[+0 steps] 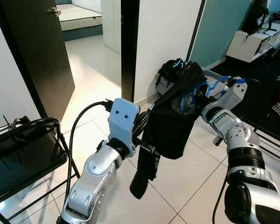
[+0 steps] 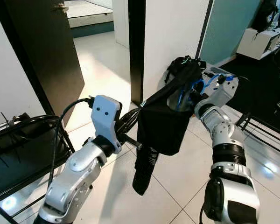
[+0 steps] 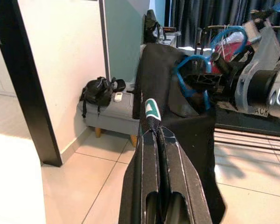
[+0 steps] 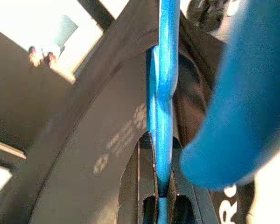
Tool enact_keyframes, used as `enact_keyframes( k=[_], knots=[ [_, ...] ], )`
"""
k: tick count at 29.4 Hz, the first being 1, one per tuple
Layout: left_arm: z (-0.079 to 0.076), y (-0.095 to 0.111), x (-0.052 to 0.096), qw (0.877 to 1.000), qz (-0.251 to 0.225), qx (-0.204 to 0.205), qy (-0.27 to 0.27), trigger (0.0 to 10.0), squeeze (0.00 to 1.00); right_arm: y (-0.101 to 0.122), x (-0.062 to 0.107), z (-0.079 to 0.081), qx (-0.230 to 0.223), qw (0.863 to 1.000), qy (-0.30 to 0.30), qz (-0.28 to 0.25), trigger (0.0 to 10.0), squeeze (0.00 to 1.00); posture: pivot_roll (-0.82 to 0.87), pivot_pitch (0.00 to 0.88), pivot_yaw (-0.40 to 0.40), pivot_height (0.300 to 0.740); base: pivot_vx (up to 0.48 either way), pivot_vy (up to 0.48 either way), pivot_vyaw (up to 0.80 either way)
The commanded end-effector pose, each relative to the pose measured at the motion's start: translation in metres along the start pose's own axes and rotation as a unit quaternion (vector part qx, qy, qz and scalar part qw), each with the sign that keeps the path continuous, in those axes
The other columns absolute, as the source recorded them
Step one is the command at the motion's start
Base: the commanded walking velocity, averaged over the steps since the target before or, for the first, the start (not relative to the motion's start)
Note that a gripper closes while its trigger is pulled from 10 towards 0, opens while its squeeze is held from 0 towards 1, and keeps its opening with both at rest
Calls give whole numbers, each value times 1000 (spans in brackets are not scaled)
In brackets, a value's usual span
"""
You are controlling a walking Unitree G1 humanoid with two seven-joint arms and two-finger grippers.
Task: Hang hanger
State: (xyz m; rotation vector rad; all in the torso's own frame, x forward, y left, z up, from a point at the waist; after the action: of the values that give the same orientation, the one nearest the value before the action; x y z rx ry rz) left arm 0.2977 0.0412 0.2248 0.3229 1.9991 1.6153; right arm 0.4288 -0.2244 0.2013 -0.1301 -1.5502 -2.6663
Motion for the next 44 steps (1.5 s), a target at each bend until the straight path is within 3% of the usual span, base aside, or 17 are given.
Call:
enact_keyframes(
  k=[1,7,9,12,13,15,16,19,20,25,27,37,39,40,42,43,44],
  knots=[
    [-4,2,2,1000,-2,-7,-12,0,0,5,-2,15,-30,999,18,-12,10000,0,5,30,-62,740,0,0,0],
    [-15,1,0,999,-2,-4,-35,0,0,-2,-3,32,-44,998,41,-2,10000,0,-2,26,-61,740,0,0,0],
    [-46,-2,3,993,3,35,-111,0,0,-3,-7,36,-56,998,33,-4,10000,0,-2,32,-64,740,0,0,0],
    [-59,-4,6,988,6,60,-143,0,0,-4,-8,38,-55,998,29,-4,10000,0,-2,32,-64,740,0,0,0],
    [-72,-6,10,982,15,72,-176,4627,0,-8,-9,40,-45,999,29,1,10000,0,-3,35,-65,740,0,0,0],
    [-72,-6,10,982,15,72,-176,4627,0,-8,-9,40,-45,999,29,1,10000,0,-3,35,-65,740,0,0,0],
    [-84,-8,13,975,22,84,-205,10000,0,-15,-10,43,-8,999,32,14,10000,0,-3,35,-68,740,0,0,0],
    [-92,-9,16,968,30,94,-229,10000,0,-23,-8,47,51,997,56,30,10000,0,-5,37,-67,740,0,0,0],
    [-97,-12,19,963,38,102,-245,10000,1000,-33,-4,51,115,988,89,52,10000,0,-5,37,-67,740,0,0,0],
    [-100,-13,22,959,44,110,-258,10000,1000,-40,0,52,163,978,114,69,10000,0,-5,37,-67,740,0,0,0],
    [-99,-14,31,951,61,110,-282,10000,1000,-40,10,39,259,947,161,100,10000,0,-6,43,-64,740,0,0,0],
    [-96,-13,44,937,87,96,-324,10000,1000,-23,19,21,334,916,197,107,10000,0,-8,43,-62,740,0,0,0],
    [-91,-11,44,938,89,86,-324,10000,1000,-17,26,18,365,896,229,109,10000,0,-8,43,-62,740,0,0,0],
    [-68,-2,37,951,76,57,-294,10000,1000,-18,59,3,446,814,339,153,10000,0,-9,42,-56,740,0,0,0],
    [-68,-2,37,951,76,57,-294,10000,1000,-18,59,3,446,814,339,153,10000,0,-9,42,-56,740,0,0,0],
    [-52,4,33,959,66,44,-271,10000,1000,-23,80,-11,482,760,389,198,10000,0,-12,43,-55,740,0,0,0],
    [-52,4,33,959,66,44,-271,10000,1000,-23,80,-11,482,760,389,198,10000,0,-12,43,-55,740,0,0,0]
  ],
)
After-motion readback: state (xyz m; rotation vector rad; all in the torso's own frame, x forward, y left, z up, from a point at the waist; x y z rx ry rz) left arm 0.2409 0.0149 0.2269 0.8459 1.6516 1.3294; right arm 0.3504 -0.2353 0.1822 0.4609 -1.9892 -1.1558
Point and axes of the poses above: a point about 5 cm out from each wrist's last joint towards the gripper, its own x axis pointing back from the gripper into the wrist, its own y axis along the axis of the wrist's last joint, z = x × y, the point moved 4 cm from there along -x, pointing out of the wrist towards the gripper, and after that the axes turned 11 degrees about x, right-handed, at the moved point
